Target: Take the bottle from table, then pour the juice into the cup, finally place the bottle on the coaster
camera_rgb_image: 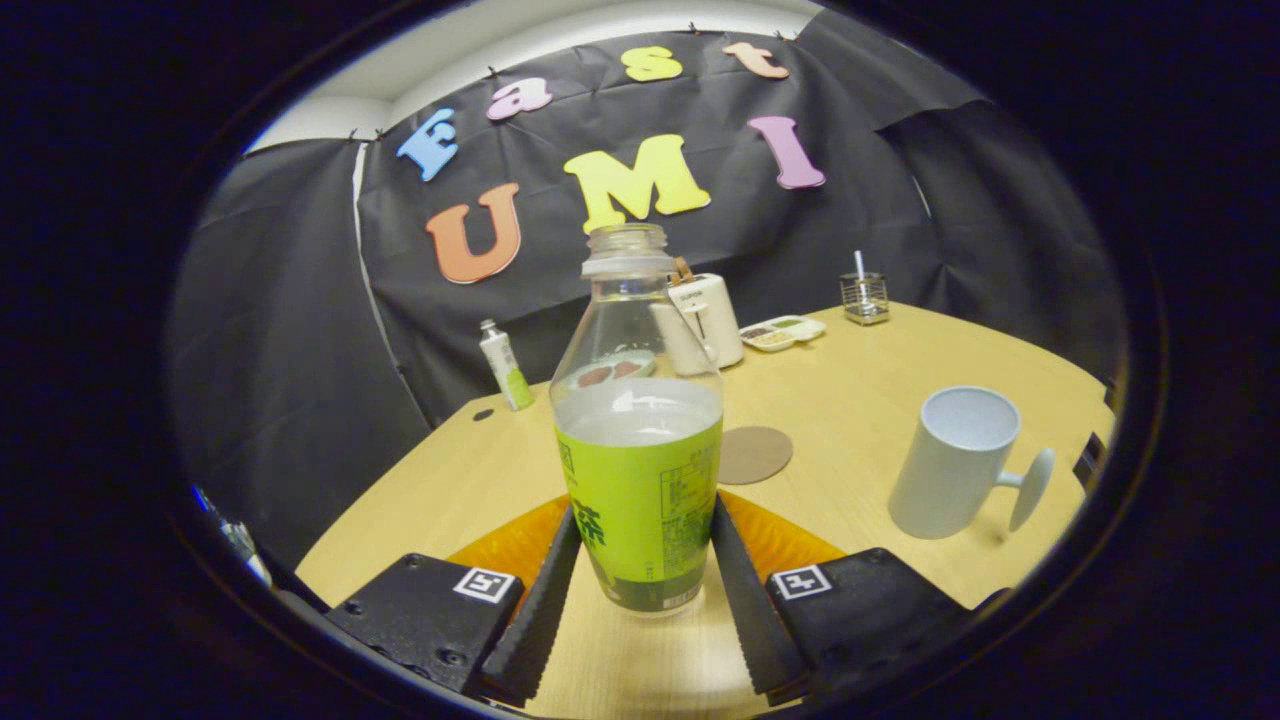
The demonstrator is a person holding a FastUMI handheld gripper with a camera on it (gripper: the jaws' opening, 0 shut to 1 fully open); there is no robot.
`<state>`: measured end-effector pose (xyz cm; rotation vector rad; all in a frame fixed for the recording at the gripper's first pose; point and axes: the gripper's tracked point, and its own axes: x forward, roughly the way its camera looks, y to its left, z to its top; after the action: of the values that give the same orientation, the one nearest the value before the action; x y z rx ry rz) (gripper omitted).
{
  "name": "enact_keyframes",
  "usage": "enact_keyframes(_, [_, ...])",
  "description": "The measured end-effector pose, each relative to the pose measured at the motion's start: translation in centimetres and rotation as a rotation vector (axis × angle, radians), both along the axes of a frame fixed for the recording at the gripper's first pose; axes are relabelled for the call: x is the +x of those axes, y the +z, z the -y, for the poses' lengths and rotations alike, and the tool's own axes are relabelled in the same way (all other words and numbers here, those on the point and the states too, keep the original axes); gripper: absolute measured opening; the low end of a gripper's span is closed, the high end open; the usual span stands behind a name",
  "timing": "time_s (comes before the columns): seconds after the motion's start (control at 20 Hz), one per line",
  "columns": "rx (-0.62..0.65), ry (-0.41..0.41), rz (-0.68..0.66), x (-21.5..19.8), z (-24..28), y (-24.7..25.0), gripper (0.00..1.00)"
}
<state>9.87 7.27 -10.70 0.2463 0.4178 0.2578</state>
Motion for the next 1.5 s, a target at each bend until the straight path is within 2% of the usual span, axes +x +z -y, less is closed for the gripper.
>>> enact_keyframes(0.15, [0.061,-0.021,-0.017,0.6,0.5,1.5,0.79])
enact_keyframes(0.4, [0.287,-0.065,-0.056,1.1,0.5,4.3,0.79])
enact_keyframes(0.65, [0.591,-0.144,-0.104,2.4,1.2,6.7,0.78])
enact_keyframes(1.1, [0.955,-0.230,-0.182,4.2,2.0,6.6,0.78])
enact_keyframes(1.3, [1.027,-0.277,-0.222,4.2,2.7,6.0,0.78])
enact_keyframes(1.5, [1.198,-0.289,-0.233,4.8,3.1,7.2,0.78])
